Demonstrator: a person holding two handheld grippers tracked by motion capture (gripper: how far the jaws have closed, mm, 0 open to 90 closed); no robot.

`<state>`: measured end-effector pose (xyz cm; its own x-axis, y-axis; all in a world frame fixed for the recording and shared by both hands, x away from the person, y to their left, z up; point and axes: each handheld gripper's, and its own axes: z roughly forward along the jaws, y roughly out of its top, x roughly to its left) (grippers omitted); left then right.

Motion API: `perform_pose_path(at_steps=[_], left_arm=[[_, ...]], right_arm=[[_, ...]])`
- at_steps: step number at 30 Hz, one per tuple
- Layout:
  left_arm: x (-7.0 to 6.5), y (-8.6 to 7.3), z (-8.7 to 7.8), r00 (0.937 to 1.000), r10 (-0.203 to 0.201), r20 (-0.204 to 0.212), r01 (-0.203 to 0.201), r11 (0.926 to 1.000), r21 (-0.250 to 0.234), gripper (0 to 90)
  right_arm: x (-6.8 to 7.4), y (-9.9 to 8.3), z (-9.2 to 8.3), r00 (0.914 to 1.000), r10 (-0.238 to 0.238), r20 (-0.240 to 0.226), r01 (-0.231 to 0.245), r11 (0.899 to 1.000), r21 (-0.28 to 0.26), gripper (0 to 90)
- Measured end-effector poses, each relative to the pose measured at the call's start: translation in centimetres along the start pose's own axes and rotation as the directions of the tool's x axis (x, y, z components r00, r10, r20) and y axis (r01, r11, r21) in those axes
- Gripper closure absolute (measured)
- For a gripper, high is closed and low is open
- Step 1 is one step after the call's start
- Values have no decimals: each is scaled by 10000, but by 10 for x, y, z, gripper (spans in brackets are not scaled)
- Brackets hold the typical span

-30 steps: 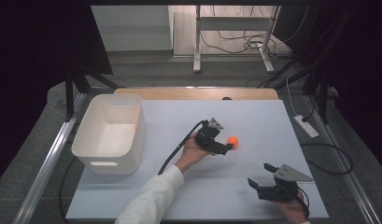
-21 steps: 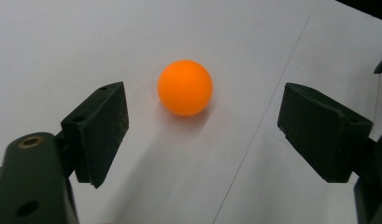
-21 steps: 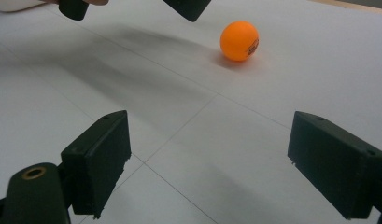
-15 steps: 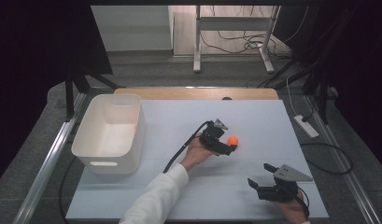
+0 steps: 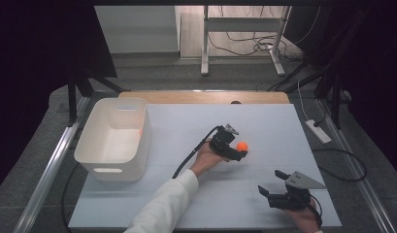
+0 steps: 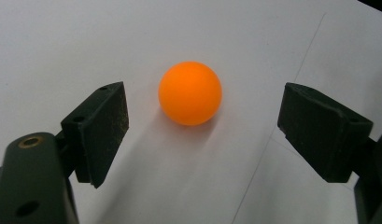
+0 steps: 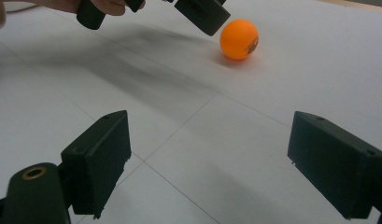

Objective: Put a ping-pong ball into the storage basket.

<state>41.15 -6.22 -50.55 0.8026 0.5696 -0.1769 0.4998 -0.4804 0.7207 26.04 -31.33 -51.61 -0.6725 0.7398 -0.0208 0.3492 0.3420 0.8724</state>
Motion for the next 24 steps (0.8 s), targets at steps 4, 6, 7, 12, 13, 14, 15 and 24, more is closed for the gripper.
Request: perform_pose_path(at_steps=[4,6,7,12,13,14,15,24], left_arm=[[1,1,2,10000,-69,-56,69,10000,59,172],[2,1,4,9999,-127,-31,127,9999,57,172],[2,1,6,9999,-98,-37,98,9999,96,172],[2,4,10,9999,-89,-113,91,9998,199,174],[3,6,12,9999,-127,-107,130,9996,245,174],[3,6,14,9999,-117,-113,121,9995,283,174],[3,7,15,9999,-81,-131,85,9994,340,174],[3,12,26,9999,-77,-125,83,9989,460,187]], right_arm=[[0,0,0,10000,29,-15,-29,10000,-17,132],[-1,0,0,10000,33,-15,-33,10000,-17,132],[-1,0,0,10000,48,-10,-48,10000,-15,133],[-1,0,0,10000,70,1,-70,10000,-1,132],[-1,0,-1,10000,53,32,-53,10000,0,133],[0,0,-1,10000,56,37,-56,10000,-8,133],[0,0,-1,10000,54,41,-54,10000,-11,133],[-2,-1,-1,9999,135,63,-135,9999,4,133]])
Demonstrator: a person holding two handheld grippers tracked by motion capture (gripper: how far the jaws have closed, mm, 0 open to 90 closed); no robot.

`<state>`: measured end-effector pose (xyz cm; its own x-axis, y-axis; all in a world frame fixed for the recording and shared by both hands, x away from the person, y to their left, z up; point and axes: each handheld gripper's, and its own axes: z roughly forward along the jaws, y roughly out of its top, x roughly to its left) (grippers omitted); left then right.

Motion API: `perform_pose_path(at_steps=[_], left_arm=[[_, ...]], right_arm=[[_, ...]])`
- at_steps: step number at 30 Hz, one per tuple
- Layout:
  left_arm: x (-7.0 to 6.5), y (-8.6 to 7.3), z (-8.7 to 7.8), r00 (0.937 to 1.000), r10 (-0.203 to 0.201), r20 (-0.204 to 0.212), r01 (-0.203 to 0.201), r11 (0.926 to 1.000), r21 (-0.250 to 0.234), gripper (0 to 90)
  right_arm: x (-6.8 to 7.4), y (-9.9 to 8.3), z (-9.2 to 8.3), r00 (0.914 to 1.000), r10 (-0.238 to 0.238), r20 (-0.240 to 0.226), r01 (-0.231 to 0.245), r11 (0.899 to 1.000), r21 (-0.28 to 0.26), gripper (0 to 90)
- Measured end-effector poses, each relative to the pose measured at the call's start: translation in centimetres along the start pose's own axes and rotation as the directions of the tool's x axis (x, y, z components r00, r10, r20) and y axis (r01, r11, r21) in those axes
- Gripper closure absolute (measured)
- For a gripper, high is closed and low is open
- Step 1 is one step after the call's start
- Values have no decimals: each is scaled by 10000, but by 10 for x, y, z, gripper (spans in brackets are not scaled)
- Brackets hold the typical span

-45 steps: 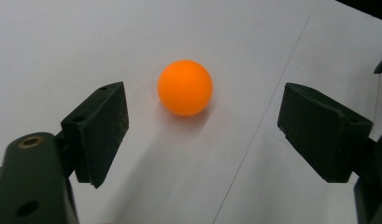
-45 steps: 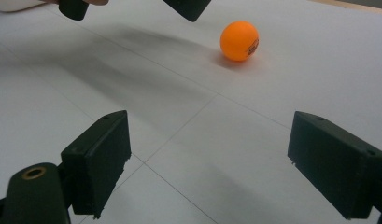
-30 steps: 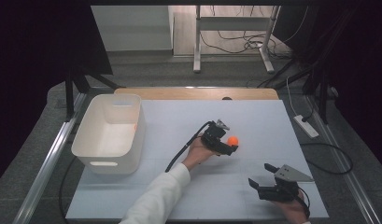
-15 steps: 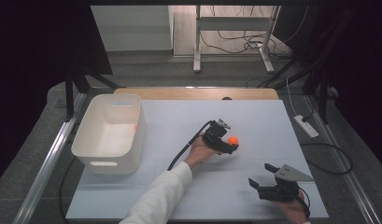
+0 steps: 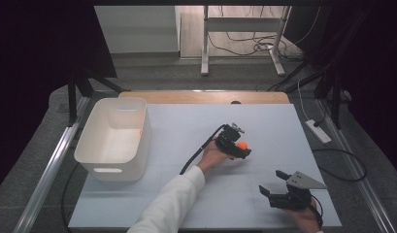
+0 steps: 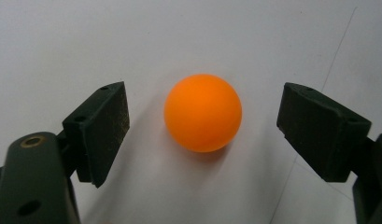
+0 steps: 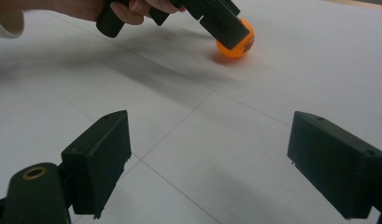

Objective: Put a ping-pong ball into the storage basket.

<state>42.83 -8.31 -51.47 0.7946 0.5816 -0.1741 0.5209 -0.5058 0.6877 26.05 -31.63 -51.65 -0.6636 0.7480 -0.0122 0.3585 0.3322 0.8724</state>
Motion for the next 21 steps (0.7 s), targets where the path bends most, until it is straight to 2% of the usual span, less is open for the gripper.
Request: perform_pose_path(at_steps=[8,16,21], left_arm=[[3,0,4,9999,-125,-19,125,9999,35,218],[4,-1,7,9998,-176,68,174,9995,270,264],[4,-2,8,10000,-19,95,15,9992,404,368]], right_arm=[[0,0,0,10000,1,11,-1,10000,-7,134],[0,0,0,10000,0,17,0,10000,-8,134],[-1,0,0,10000,1,30,-1,10000,-14,135]])
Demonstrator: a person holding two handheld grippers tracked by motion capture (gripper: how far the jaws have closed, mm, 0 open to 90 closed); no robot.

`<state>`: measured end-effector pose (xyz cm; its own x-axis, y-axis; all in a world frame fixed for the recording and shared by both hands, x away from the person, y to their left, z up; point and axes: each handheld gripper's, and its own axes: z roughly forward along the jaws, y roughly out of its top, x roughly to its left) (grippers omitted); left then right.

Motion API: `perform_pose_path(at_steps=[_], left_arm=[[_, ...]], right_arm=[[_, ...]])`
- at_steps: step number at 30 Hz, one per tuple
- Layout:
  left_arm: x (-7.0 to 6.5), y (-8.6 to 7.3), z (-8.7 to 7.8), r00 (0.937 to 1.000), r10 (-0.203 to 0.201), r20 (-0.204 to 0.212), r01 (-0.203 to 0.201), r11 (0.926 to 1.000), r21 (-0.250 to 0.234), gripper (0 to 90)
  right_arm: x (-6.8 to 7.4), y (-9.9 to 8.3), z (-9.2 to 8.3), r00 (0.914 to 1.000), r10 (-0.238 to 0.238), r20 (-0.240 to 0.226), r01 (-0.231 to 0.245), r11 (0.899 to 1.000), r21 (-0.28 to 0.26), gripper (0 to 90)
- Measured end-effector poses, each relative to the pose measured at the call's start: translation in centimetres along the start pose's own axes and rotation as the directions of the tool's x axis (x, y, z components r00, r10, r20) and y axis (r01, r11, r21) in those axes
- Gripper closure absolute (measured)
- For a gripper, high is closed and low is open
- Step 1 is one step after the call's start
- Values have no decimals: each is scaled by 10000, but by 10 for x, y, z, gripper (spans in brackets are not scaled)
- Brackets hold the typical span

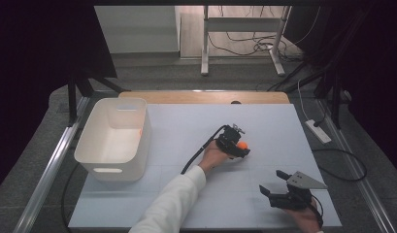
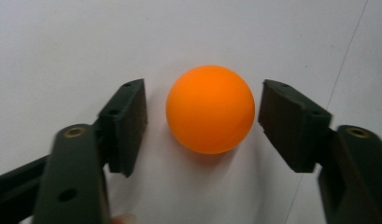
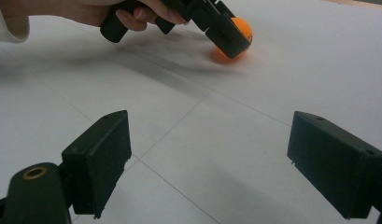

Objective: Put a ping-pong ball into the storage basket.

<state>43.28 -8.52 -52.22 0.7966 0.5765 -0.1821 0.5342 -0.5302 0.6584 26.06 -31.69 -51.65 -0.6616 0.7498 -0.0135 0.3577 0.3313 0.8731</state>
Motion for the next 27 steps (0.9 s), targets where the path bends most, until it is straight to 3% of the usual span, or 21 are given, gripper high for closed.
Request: perform_pose_path(at_steps=[2,5,16,27], left_arm=[[0,0,0,10000,31,-86,-31,10000,32,390],[0,0,0,10000,18,-21,-18,10000,57,497],[-1,2,-8,10000,-49,68,50,9997,-235,506],[-7,3,-19,9995,294,72,-290,9983,-509,506]], right_arm=[[0,0,0,10000,0,2,0,10000,1,135],[0,0,0,10000,12,-30,-12,10000,0,135],[-1,0,0,10000,26,-30,-27,10000,-32,135],[0,0,0,10000,-24,-15,24,10000,6,135]])
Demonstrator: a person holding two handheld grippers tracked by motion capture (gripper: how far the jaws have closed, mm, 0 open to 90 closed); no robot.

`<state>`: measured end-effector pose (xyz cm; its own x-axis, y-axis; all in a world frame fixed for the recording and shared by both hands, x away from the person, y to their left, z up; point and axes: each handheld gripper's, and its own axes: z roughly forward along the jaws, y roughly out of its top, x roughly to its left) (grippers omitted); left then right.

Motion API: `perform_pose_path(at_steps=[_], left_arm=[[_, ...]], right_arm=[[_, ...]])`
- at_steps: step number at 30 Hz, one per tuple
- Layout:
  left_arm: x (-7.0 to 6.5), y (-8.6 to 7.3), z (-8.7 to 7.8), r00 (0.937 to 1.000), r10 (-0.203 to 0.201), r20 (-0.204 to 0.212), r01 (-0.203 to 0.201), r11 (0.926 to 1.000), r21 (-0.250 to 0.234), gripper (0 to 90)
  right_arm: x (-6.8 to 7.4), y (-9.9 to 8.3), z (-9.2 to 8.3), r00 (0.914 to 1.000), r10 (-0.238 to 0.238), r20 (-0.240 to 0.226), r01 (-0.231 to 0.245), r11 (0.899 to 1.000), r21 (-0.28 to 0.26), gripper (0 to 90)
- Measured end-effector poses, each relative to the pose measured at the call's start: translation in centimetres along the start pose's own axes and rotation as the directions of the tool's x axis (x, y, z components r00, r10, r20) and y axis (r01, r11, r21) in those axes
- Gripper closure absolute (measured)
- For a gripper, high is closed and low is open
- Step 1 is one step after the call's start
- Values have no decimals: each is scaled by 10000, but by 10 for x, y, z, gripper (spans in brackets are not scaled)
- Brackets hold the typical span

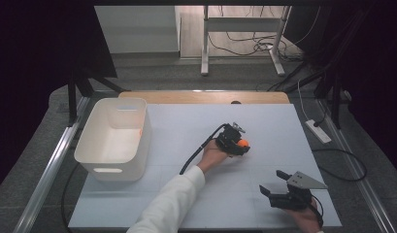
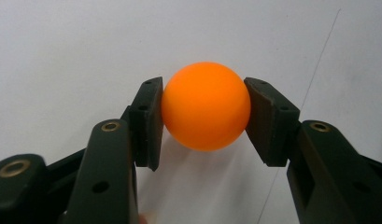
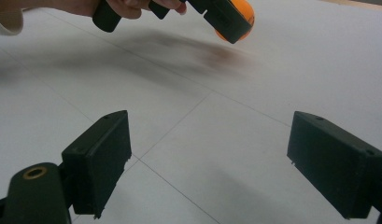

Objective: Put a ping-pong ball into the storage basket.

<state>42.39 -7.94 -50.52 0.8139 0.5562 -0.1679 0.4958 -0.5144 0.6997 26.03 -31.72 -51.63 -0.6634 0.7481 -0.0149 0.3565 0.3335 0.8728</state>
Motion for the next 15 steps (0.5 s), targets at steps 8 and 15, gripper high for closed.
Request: perform_pose_path(at_steps=[8,15], left_arm=[[3,-5,-6,9999,-78,-115,76,9998,-179,506],[5,-9,-15,9998,-183,-15,183,9990,-407,505]], right_arm=[[0,0,0,10000,-22,2,22,10000,13,135],[0,0,0,10000,-19,25,19,10000,30,136]])
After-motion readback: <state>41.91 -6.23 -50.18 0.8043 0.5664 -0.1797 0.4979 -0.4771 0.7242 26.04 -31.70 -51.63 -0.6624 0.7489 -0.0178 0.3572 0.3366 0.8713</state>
